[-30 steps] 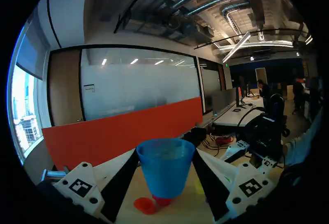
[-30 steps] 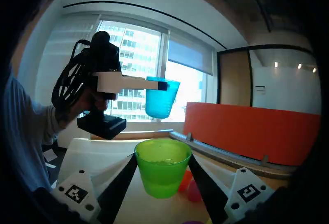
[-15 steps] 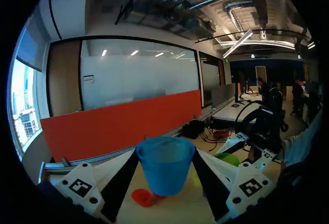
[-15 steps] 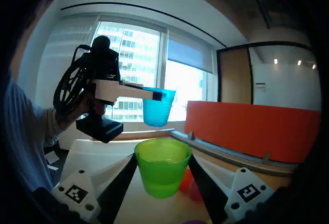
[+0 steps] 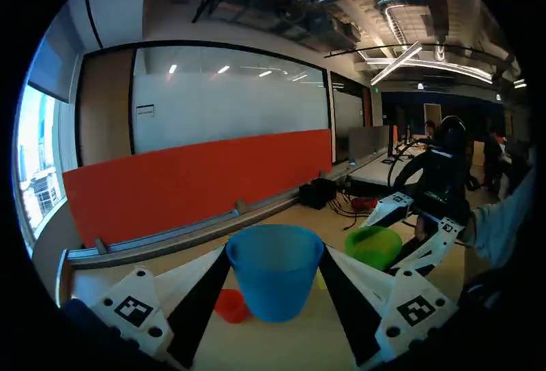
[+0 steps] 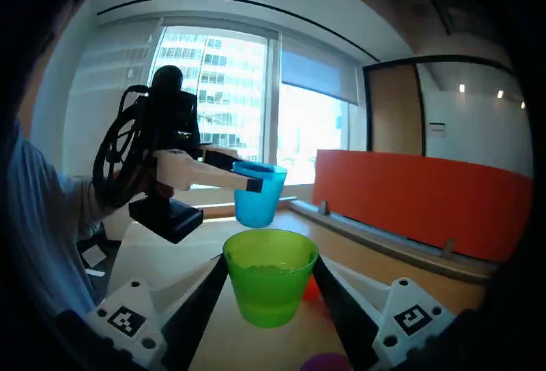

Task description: Pour water

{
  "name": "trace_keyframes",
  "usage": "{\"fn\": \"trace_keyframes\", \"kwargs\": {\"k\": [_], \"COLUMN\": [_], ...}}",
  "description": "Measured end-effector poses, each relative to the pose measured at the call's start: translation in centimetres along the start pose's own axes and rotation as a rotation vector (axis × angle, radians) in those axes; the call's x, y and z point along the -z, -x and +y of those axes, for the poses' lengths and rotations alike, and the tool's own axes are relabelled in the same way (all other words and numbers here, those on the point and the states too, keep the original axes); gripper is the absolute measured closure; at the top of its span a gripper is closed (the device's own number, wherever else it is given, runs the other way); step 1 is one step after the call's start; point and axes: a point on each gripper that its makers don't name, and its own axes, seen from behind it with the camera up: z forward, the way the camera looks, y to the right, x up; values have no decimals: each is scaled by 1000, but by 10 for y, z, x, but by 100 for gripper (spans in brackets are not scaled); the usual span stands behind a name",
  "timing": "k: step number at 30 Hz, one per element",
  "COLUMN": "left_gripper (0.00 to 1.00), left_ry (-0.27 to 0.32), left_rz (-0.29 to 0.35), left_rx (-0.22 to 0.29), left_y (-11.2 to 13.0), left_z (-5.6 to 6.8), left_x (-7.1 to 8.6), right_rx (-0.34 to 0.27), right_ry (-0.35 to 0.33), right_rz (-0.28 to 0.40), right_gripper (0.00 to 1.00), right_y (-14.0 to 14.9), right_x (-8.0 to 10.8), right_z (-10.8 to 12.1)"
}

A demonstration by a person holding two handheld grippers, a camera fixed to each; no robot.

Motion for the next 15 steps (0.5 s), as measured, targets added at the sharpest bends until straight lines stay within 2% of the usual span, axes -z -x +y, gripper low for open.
{"fn": "trace_keyframes", "kwargs": {"k": [15], "left_gripper": [12], "left_ry": [18], "left_rz": [-95], "left_rx": [29], "left_y": [64], "left_z": [-1], "left_x": [-3], "right_rx": [-24], "right_ry": [-49], "right_rz": [-128], "right_gripper": [10], "right_y": [39], "right_x": [5], "right_z": [-6]}}
